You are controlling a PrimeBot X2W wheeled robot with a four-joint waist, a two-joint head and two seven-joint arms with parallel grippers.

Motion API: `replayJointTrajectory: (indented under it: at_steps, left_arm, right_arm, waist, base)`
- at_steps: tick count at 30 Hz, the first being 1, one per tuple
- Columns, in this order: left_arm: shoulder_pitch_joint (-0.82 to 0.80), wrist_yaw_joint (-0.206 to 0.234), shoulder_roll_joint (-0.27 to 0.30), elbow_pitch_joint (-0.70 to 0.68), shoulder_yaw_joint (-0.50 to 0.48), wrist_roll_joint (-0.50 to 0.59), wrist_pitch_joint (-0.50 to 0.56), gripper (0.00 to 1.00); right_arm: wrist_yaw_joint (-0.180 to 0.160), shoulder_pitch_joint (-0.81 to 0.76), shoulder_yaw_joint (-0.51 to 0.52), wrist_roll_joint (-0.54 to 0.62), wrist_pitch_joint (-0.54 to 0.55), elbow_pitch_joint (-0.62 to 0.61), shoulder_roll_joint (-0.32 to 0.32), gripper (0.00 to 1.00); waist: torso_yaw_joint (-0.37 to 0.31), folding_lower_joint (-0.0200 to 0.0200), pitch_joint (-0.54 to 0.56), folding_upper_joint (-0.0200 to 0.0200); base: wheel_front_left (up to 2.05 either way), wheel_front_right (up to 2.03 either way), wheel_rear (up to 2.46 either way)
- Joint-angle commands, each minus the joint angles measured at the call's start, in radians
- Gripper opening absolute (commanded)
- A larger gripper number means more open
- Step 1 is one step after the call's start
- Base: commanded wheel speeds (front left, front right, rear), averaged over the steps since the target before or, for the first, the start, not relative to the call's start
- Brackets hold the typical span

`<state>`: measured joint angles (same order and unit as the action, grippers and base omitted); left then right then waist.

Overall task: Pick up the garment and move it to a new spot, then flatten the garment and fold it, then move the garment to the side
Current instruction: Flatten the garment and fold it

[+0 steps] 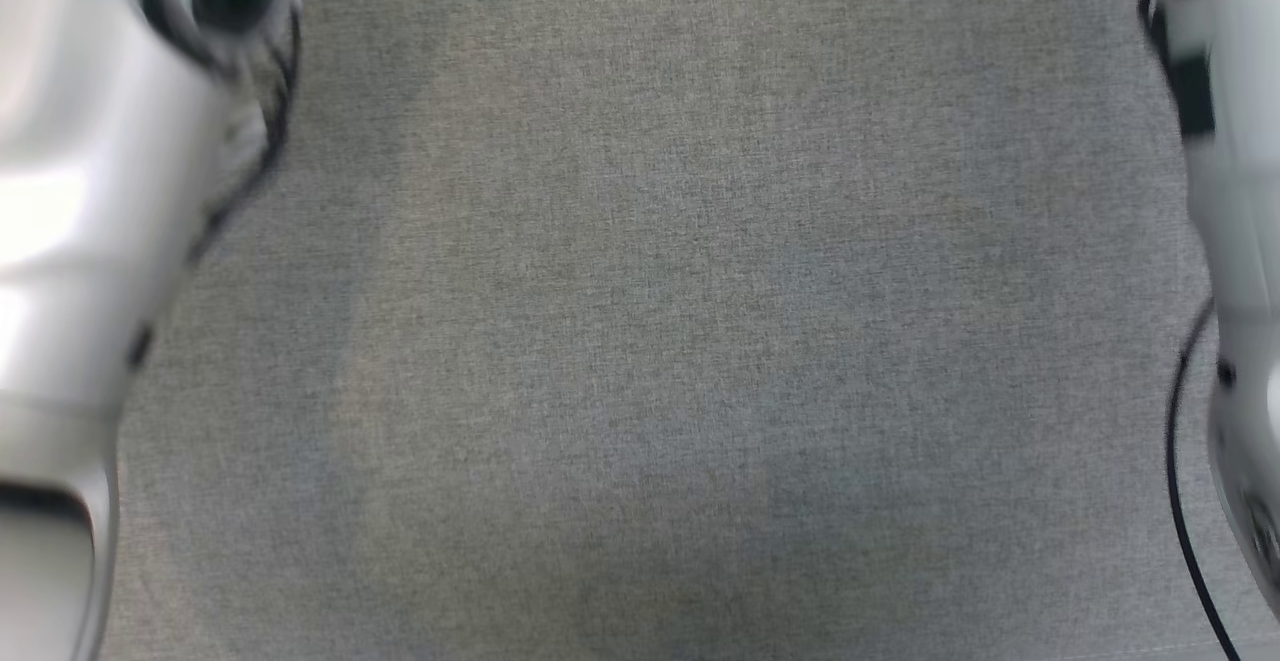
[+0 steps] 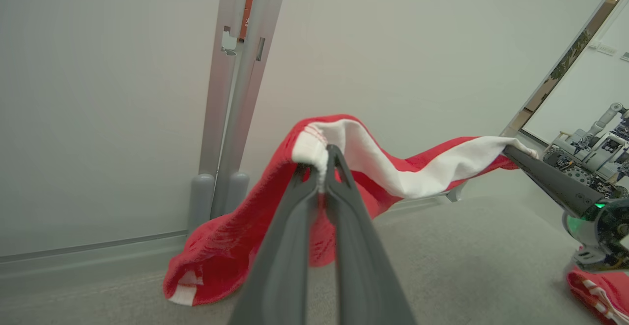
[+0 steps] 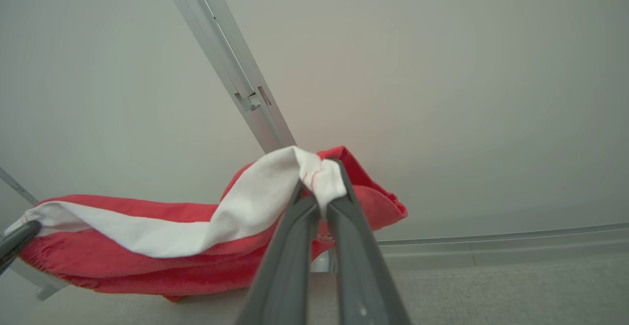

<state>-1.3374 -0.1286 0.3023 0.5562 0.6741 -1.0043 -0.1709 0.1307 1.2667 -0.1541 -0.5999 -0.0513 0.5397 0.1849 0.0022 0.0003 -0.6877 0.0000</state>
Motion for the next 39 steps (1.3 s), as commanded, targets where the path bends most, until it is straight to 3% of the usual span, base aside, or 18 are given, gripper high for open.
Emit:
replayJointTrajectory:
  at_steps: [1,7,11,18,24,30,34,39]
  left_arm:
    - [0.066,-0.003,0.023,-0.037,0.033,-0.017,-0.021,0.0]
    - [0.385,-0.003,0.114,-0.239,0.173,-0.06,-0.08,0.0]
    - [0.615,-0.003,0.155,-0.317,0.205,-0.04,-0.094,0.0]
    - [1.06,0.072,0.154,-0.456,0.104,-0.004,-0.095,0.0]
    - [1.385,0.171,0.126,-0.605,-0.002,0.044,-0.096,0.0]
    - [1.442,0.167,0.081,-0.666,-0.021,0.052,-0.096,0.0]
    - [1.344,0.144,0.038,-0.644,-0.046,0.026,-0.086,0.0]
    - [1.195,0.096,-0.024,-0.542,-0.062,-0.01,-0.062,0.0]
  right_arm:
    - [0.0,-0.082,-0.024,-0.033,-0.021,-0.041,0.043,0.0]
    - [0.0,-0.504,-0.137,-0.084,-0.074,-0.242,0.26,0.0]
    - [0.0,-0.777,-0.164,-0.116,-0.088,-0.319,0.342,0.0]
    - [-0.001,-1.193,-0.146,-0.137,-0.091,-0.41,0.393,0.0]
    - [-0.002,-1.464,-0.05,-0.145,-0.073,-0.523,0.385,0.0]
    - [-0.002,-1.497,0.036,-0.122,-0.015,-0.607,0.363,0.0]
    - [-0.001,-1.337,0.016,-0.096,0.065,-0.625,0.37,0.0]
    - [-0.001,-1.076,-0.054,-0.091,0.161,-0.547,0.392,0.0]
  waist:
    - [0.011,-0.0003,0.062,0.0]
    - [0.029,-0.0003,0.213,0.0]
    - [0.028,-0.0003,0.357,0.0]
    - [0.019,-0.0003,0.557,0.0]
    - [0.027,-0.0003,0.59,0.0]
    - [0.073,-0.0003,0.533,0.0]
    - [0.107,-0.0003,0.443,0.0]
    - [0.179,-0.0003,0.342,0.0]
  base:
    - [0.0,0.0,0.0]
    - [0.0,0.0,0.0]
    - [0.0,0.0,0.0]
    - [0.0,0.0,0.0]
    - [0.0,0.0,0.0]
    - [0.0,0.0,0.0]
    - [0.0,0.0,0.0]
    - [0.0,0.0,0.0]
